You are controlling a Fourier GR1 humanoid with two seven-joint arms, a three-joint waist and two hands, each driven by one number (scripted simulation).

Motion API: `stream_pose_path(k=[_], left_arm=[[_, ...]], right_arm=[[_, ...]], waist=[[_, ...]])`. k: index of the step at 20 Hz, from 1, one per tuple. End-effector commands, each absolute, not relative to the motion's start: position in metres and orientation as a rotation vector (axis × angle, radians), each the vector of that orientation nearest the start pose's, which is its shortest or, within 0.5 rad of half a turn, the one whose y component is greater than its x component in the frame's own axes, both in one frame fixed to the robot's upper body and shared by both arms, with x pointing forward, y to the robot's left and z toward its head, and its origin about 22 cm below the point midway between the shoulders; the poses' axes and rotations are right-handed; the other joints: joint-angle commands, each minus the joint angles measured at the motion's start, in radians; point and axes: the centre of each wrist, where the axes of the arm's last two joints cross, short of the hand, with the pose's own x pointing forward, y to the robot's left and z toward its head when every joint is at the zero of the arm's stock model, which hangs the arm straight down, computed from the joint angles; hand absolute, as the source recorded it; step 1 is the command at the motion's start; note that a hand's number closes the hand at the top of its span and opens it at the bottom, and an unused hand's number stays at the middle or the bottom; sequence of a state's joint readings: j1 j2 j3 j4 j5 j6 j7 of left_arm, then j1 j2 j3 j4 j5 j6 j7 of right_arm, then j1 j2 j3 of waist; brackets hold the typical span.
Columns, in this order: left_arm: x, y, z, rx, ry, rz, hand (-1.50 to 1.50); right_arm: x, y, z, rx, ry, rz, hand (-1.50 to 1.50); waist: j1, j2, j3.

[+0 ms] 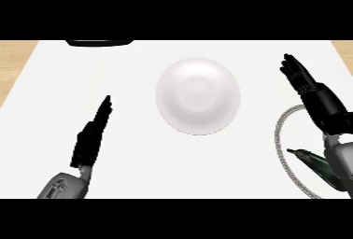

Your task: Pick the bell pepper from the placemat and place it in the plate

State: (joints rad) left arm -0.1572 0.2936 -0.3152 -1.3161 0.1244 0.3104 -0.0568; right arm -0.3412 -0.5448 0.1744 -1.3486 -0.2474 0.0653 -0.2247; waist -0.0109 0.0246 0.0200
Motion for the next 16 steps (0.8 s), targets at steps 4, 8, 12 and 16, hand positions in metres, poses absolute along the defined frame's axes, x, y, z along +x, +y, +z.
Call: stream_pose_path(k=[4,8,12,16], left_arm=[[0.255,0.294,-0.015,0.446,-1.5,-0.254,0.0],[0.234,0.32,-0.018,0.513,-1.479,-0.262,0.0],[0.216,0.337,-0.021,0.511,-1.456,-0.252,0.0],[0.203,0.347,-0.016,0.515,-1.497,-0.289,0.0]], right_arm=[[0.293,-0.356,0.062,0.249,-1.961,-0.095,-1.5],[0.254,-0.438,0.066,-0.263,-1.977,-0.333,-1.5],[0.204,-0.44,0.025,-0.277,-2.116,-0.632,-1.5],[0.142,-0.448,0.007,-0.253,-2.146,-0.702,-1.5]], waist=[[-0.021,-0.038,-0.012],[-0.044,-0.045,-0.016],[-0.038,-0.041,-0.017],[-0.013,-0.032,-0.02]])
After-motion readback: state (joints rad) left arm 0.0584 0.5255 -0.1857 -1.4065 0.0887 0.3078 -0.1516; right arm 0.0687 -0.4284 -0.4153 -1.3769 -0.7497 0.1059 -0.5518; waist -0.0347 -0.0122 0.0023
